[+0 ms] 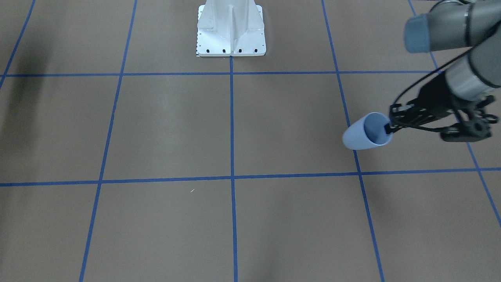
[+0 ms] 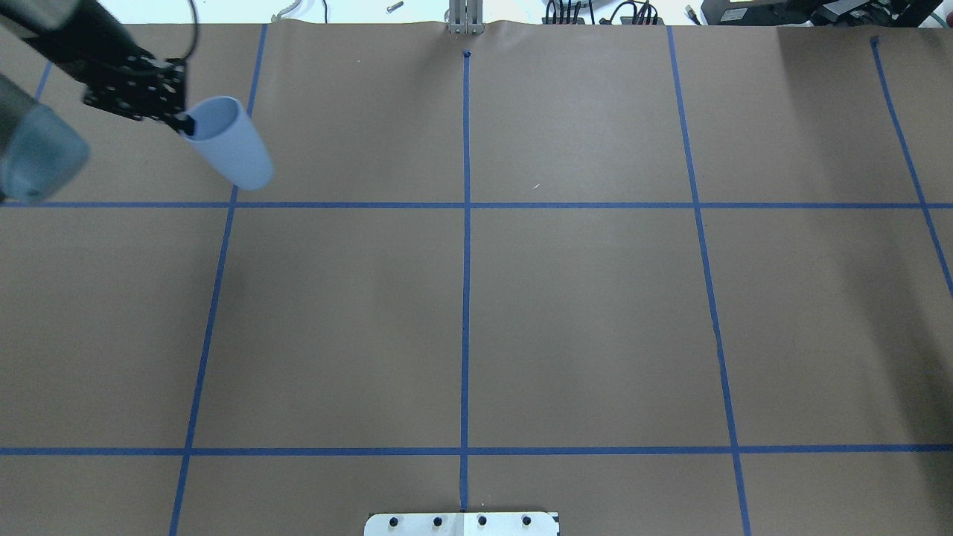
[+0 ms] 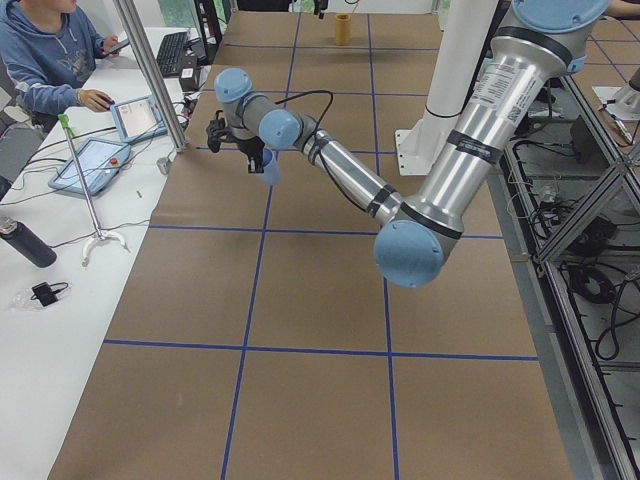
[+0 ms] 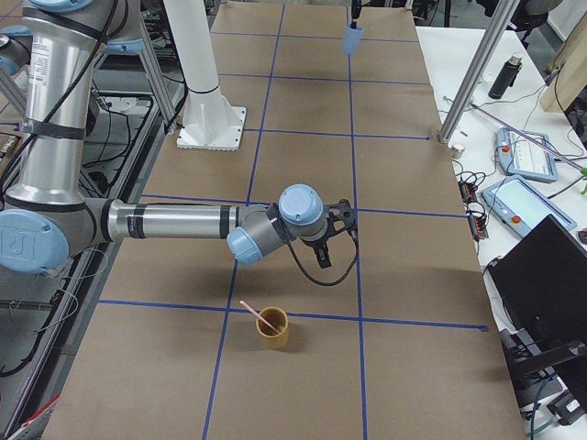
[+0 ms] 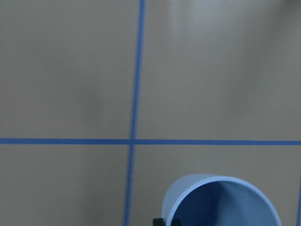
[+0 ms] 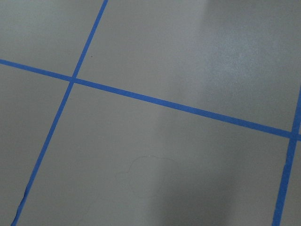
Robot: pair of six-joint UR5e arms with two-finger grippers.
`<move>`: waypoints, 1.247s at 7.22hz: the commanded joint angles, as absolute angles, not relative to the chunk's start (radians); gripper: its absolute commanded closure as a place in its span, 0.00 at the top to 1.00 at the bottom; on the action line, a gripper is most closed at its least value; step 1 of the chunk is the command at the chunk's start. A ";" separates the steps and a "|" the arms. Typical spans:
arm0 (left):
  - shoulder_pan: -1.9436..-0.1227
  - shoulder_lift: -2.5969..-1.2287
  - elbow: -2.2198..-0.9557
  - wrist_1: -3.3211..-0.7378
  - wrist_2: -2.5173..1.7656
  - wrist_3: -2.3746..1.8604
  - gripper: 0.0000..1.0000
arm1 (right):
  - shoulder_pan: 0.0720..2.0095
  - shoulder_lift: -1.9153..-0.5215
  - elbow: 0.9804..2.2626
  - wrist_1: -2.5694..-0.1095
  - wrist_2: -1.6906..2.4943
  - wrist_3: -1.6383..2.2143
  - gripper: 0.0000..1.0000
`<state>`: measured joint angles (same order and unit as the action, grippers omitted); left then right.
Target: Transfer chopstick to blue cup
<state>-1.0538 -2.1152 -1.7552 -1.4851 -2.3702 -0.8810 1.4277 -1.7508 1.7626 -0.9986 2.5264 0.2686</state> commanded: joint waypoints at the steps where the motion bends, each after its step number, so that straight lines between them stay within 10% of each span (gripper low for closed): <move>1: -0.808 -2.340 -1.618 -1.509 -2.110 -1.113 0.00 | 1.414 -1.732 1.764 -0.997 2.526 0.322 1.00; 3: -0.740 -2.541 -1.398 -1.517 -2.033 -1.163 0.00 | 1.414 -1.721 1.764 -0.999 2.528 0.324 1.00; 8: -0.667 -2.539 -1.347 -1.612 -1.965 -1.201 0.00 | 1.413 -1.721 1.766 -0.996 2.530 0.325 1.00; 9: -0.651 -2.531 -1.339 -1.632 -1.965 -1.203 0.21 | 1.413 -1.721 1.766 -0.996 2.528 0.325 1.00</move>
